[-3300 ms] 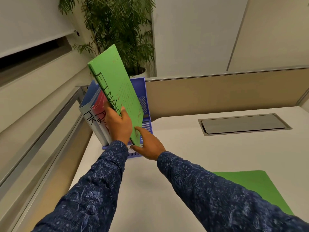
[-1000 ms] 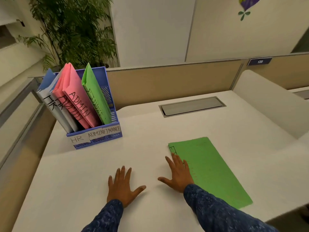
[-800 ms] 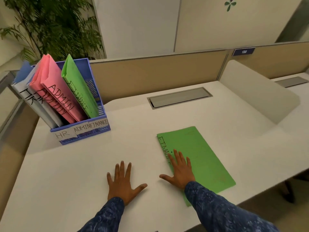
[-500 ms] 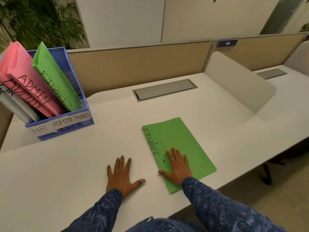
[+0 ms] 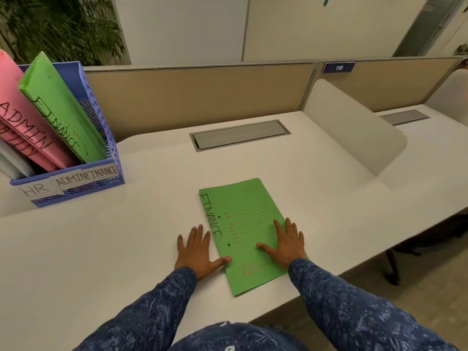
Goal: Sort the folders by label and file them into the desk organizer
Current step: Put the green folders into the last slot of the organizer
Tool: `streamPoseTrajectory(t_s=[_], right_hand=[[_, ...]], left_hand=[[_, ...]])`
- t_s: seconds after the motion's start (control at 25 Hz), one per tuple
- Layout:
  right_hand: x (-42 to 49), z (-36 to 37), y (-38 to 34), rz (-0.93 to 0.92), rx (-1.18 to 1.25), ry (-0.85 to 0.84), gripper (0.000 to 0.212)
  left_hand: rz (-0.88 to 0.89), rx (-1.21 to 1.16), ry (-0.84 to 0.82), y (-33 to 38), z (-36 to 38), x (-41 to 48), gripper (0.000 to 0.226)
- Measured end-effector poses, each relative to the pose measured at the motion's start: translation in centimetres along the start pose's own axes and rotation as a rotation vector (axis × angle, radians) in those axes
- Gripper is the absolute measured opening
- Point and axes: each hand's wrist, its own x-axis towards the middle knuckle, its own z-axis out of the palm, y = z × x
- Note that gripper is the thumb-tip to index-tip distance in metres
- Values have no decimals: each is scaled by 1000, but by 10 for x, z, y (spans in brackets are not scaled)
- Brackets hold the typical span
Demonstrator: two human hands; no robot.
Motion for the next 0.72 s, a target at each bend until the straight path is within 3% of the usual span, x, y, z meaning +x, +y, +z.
streamPoseTrajectory(t_s=[0.24,0.36,0.44,0.52,0.6,0.72], right_hand=[[5,4,10,4,-19,-51,108],[6,6,13,-4,8,-41,108],[6,5,16,-9,34,-35,108],[6,4,18,-14,56,-32,108],[6,3,18,-23,70,-37,107],[7,-7,17,-18,131,5,102]], left_hand=[[-52,-211,26,22,-1,12,103],[-141,-380,196,37,-7,16,74],[-222,-696,266,46,-15,20,53],[-253,-1059,201,53,-26,23,40],[-265,-1226,138,56,-36,25,43],[-219,-1281,141,56,-47,25,58]])
